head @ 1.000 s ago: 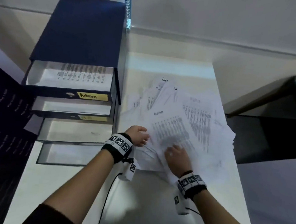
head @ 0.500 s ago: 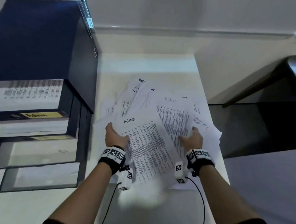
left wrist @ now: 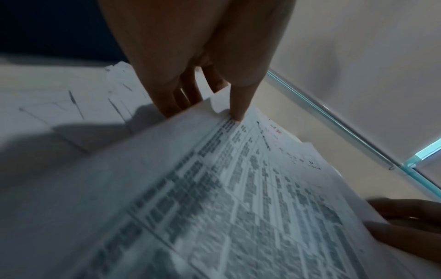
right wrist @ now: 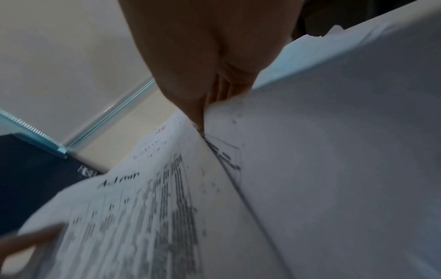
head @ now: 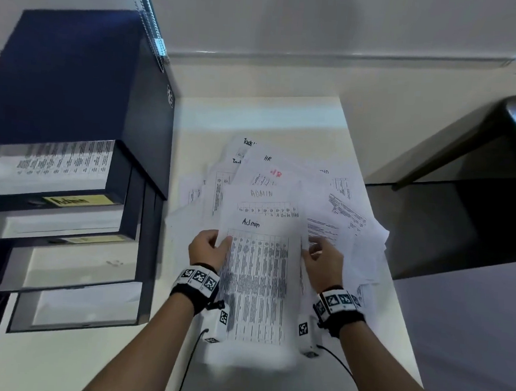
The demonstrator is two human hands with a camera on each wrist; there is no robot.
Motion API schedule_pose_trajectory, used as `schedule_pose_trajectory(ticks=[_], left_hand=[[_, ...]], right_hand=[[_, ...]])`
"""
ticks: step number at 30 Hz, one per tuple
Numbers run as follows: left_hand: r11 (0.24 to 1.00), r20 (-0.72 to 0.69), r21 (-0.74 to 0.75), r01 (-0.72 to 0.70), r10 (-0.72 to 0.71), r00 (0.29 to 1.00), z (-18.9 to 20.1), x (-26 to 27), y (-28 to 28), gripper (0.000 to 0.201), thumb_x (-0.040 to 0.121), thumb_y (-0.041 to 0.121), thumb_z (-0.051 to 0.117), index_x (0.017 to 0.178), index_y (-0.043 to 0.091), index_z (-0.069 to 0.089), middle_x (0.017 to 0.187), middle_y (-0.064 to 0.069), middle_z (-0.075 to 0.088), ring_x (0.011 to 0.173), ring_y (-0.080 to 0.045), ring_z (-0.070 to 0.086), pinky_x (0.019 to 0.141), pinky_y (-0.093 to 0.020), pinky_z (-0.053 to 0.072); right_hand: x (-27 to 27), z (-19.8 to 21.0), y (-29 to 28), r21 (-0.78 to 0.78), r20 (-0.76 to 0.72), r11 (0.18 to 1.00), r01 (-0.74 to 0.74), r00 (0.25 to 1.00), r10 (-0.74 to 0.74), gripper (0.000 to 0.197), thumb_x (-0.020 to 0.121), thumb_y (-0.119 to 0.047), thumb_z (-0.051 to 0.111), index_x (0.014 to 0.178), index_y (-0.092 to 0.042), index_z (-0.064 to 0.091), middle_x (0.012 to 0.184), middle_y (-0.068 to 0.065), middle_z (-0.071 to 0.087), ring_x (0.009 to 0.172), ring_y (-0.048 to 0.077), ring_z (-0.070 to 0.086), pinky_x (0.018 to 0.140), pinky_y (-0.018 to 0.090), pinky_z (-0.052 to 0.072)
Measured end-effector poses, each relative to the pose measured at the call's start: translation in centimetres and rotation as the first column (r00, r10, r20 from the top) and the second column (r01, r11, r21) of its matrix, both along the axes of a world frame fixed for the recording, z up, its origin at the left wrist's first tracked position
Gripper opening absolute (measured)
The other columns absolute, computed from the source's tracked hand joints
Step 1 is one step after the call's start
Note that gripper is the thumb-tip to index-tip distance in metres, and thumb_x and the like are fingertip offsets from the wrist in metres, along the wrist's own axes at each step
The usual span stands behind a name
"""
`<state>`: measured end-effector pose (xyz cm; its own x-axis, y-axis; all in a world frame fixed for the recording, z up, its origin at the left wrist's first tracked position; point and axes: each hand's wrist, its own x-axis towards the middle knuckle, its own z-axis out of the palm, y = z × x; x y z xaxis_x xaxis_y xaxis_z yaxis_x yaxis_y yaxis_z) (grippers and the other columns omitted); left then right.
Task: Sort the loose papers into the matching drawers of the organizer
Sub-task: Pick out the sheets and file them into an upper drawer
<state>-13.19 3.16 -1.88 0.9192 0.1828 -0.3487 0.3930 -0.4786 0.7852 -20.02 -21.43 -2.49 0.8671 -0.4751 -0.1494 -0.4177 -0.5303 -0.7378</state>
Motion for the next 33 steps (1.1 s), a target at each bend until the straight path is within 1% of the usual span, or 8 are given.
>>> schedule_pose_trajectory(ticks=[8, 14, 17, 20, 23, 27, 30, 33], left_hand=[[0.986, 0.109, -0.126, -0.108, 0.122, 0.986, 0.8, -0.8, -0.8, 0.033, 0.093, 0.015, 0.066, 0.122, 0.000, 0.066, 0.117, -0.004, 0.067, 0.111, -0.012, 0.059, 0.099, -0.021, 0.042], [0.974, 0.035, -0.194, -0.120, 0.129, 0.991, -0.1, -1.8, 1.5, 0.042, 0.083, 0.010, 0.077, 0.117, 0.022, 0.056, 0.079, -0.001, 0.061, 0.056, -0.001, 0.055, 0.060, -0.016, 0.051], [0.989, 0.000, -0.124, -0.080, 0.080, 0.997, -1.1, -2.1, 2.4, 0.027, 0.084, 0.020, 0.076, 0.106, 0.016, 0.061, 0.077, -0.001, 0.061, 0.064, -0.009, 0.057, 0.071, -0.028, 0.053], [0.997, 0.034, -0.073, -0.027, 0.029, 0.999, -1.0, -1.9, 2.0, 0.032, 0.088, 0.032, 0.070, 0.071, 0.014, 0.050, 0.069, -0.001, 0.044, 0.060, -0.017, 0.038, 0.059, -0.026, 0.037], [0.992, 0.042, -0.069, 0.103, -0.100, 0.994, -0.3, -1.2, 0.6, 0.025, 0.086, 0.027, 0.074, 0.102, 0.009, 0.067, 0.113, 0.007, 0.055, 0.089, -0.012, 0.055, 0.083, -0.017, 0.043], [0.967, 0.049, 0.050, 0.248, -0.251, 0.967, -0.3, -0.9, -0.6, 0.036, 0.089, 0.019, 0.071, 0.119, 0.001, 0.066, 0.137, 0.000, 0.055, 0.115, -0.024, 0.060, 0.102, -0.030, 0.047], [0.950, 0.161, 0.134, 0.282, -0.301, 0.940, -0.2, -1.3, -1.4, 0.028, 0.089, 0.014, 0.068, 0.115, 0.004, 0.071, 0.136, -0.006, 0.058, 0.127, -0.023, 0.052, 0.109, -0.030, 0.038], [0.948, 0.152, 0.055, 0.313, -0.318, 0.936, 0.2, -1.7, -2.2, 0.026, 0.088, 0.008, 0.068, 0.113, 0.015, 0.071, 0.115, -0.004, 0.068, 0.106, -0.021, 0.063, 0.096, -0.031, 0.052]], right_hand=[[-2.2, -0.4, 3.3, -0.123, 0.021, 0.919, -0.375, 0.924, 0.381, 0.011, 0.092, -0.011, 0.062, 0.095, -0.008, 0.072, 0.093, 0.003, 0.066, 0.076, 0.014, 0.058, 0.073, 0.026, 0.054], [-2.4, 0.8, 5.7, 0.394, -0.148, 0.896, -0.205, 0.948, 0.283, 0.063, 0.097, -0.056, 0.043, 0.106, 0.004, 0.062, 0.102, 0.023, 0.068, 0.096, 0.037, 0.063, 0.088, 0.044, 0.053], [-2.0, 1.0, 6.6, 0.284, -0.167, 0.904, -0.321, 0.912, 0.376, 0.051, 0.094, -0.050, 0.055, 0.100, 0.000, 0.066, 0.086, 0.015, 0.070, 0.079, 0.027, 0.068, 0.071, 0.028, 0.056], [-1.3, 0.3, 5.5, 0.025, -0.193, 0.971, -0.240, 0.952, 0.240, 0.029, 0.092, -0.030, 0.064, 0.082, -0.004, 0.072, 0.088, 0.009, 0.063, 0.074, 0.025, 0.062, 0.061, 0.022, 0.049], [-0.7, -0.2, 3.7, -0.171, -0.171, 0.981, -0.097, 0.983, 0.068, 0.026, 0.089, -0.022, 0.067, 0.095, 0.002, 0.075, 0.126, 0.021, 0.054, 0.106, 0.035, 0.057, 0.087, 0.042, 0.055], [-0.6, 0.3, 4.0, -0.174, -0.234, 0.972, -0.156, 0.966, 0.113, 0.027, 0.092, -0.017, 0.063, 0.104, 0.006, 0.071, 0.129, 0.018, 0.054, 0.099, 0.030, 0.063, 0.082, 0.028, 0.058], [-0.7, 0.4, 5.2, -0.221, -0.199, 0.954, -0.202, 0.967, 0.159, 0.021, 0.096, -0.010, 0.056, 0.097, 0.006, 0.070, 0.145, 0.019, 0.041, 0.087, 0.022, 0.062, 0.080, 0.020, 0.055], [-0.9, -0.4, 6.1, -0.256, -0.190, 0.937, -0.236, 0.963, 0.190, 0.019, 0.095, -0.009, 0.056, 0.087, -0.002, 0.071, 0.148, 0.017, 0.038, 0.095, 0.024, 0.063, 0.086, 0.017, 0.049]])
